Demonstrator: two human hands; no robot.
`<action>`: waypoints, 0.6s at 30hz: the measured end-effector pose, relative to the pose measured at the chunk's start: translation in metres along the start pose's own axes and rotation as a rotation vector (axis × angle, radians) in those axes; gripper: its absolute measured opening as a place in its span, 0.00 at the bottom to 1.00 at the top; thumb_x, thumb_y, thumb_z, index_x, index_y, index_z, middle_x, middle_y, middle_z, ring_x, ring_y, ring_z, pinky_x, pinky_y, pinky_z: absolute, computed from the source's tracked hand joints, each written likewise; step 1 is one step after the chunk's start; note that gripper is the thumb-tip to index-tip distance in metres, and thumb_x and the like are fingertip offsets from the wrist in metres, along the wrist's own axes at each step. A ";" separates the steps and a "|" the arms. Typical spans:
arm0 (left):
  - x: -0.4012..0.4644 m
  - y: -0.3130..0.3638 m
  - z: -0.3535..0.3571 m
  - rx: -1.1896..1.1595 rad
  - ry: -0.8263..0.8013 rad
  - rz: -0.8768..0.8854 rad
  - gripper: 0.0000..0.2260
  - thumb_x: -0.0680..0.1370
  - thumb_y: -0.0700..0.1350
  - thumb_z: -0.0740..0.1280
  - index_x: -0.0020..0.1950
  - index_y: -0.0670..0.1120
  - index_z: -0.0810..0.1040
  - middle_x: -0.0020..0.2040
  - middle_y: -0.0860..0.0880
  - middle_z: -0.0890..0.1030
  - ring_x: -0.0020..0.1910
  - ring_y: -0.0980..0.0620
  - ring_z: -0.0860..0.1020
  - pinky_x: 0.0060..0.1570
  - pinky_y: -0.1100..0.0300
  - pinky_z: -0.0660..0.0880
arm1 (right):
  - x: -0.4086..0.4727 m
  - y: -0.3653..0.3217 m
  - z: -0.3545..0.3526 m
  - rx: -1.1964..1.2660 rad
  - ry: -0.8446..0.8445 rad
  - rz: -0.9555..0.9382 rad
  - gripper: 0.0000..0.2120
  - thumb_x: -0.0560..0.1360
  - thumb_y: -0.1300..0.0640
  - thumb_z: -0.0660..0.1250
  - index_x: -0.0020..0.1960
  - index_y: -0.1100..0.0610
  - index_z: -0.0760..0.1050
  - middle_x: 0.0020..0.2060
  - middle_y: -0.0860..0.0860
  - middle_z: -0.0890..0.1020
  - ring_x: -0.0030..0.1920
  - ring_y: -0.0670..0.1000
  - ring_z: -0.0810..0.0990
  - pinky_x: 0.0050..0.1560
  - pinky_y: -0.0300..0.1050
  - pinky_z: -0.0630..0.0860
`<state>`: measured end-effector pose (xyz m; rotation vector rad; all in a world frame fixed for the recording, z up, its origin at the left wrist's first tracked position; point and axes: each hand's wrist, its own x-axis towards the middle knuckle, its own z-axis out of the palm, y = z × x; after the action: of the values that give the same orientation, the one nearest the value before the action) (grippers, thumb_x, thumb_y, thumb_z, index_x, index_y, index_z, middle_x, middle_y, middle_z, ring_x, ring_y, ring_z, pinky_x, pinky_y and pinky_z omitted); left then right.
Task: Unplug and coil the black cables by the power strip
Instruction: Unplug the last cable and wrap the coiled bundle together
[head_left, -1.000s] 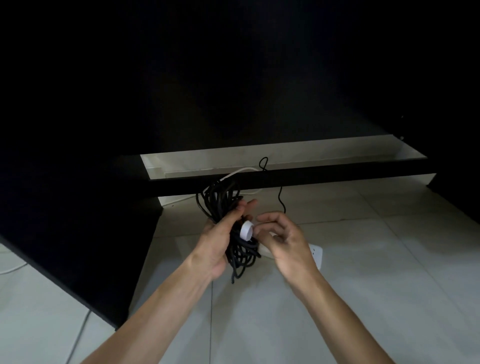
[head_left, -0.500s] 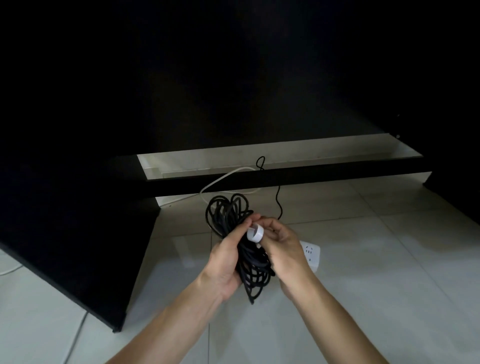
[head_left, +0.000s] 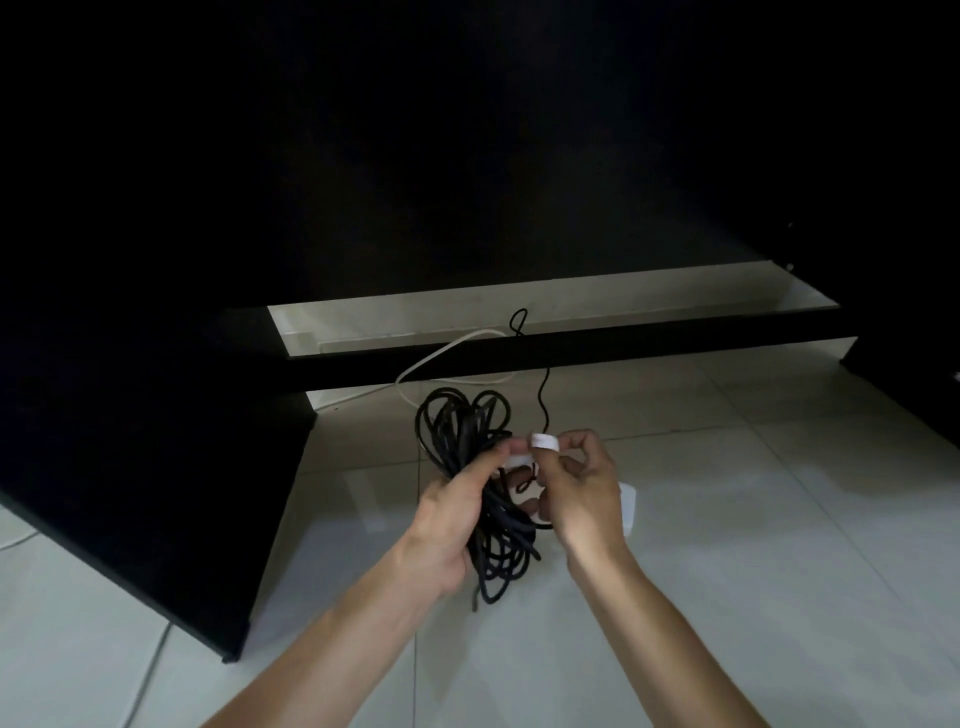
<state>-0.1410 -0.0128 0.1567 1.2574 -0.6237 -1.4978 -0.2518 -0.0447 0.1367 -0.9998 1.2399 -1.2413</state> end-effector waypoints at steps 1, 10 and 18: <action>0.001 0.000 -0.002 -0.061 -0.041 -0.028 0.10 0.78 0.48 0.68 0.54 0.46 0.85 0.54 0.43 0.85 0.53 0.47 0.84 0.53 0.50 0.79 | 0.001 0.000 -0.001 0.009 0.003 0.008 0.10 0.78 0.59 0.69 0.47 0.57 0.67 0.32 0.59 0.83 0.26 0.54 0.79 0.24 0.42 0.73; 0.001 0.003 -0.006 -0.116 -0.198 -0.109 0.12 0.76 0.47 0.68 0.56 0.45 0.84 0.52 0.43 0.84 0.46 0.48 0.83 0.45 0.56 0.78 | -0.006 -0.021 -0.002 0.119 0.021 0.178 0.14 0.77 0.49 0.69 0.39 0.58 0.82 0.29 0.51 0.84 0.21 0.45 0.77 0.21 0.32 0.69; 0.000 0.004 0.001 -0.121 -0.110 -0.036 0.12 0.77 0.48 0.67 0.56 0.45 0.84 0.51 0.43 0.85 0.47 0.48 0.84 0.42 0.56 0.80 | -0.016 -0.022 -0.006 -0.160 -0.300 0.121 0.17 0.80 0.49 0.58 0.46 0.53 0.84 0.40 0.49 0.87 0.44 0.46 0.85 0.42 0.39 0.76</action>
<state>-0.1405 -0.0146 0.1604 1.1045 -0.5753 -1.6187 -0.2587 -0.0311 0.1596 -1.1625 1.1568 -0.8723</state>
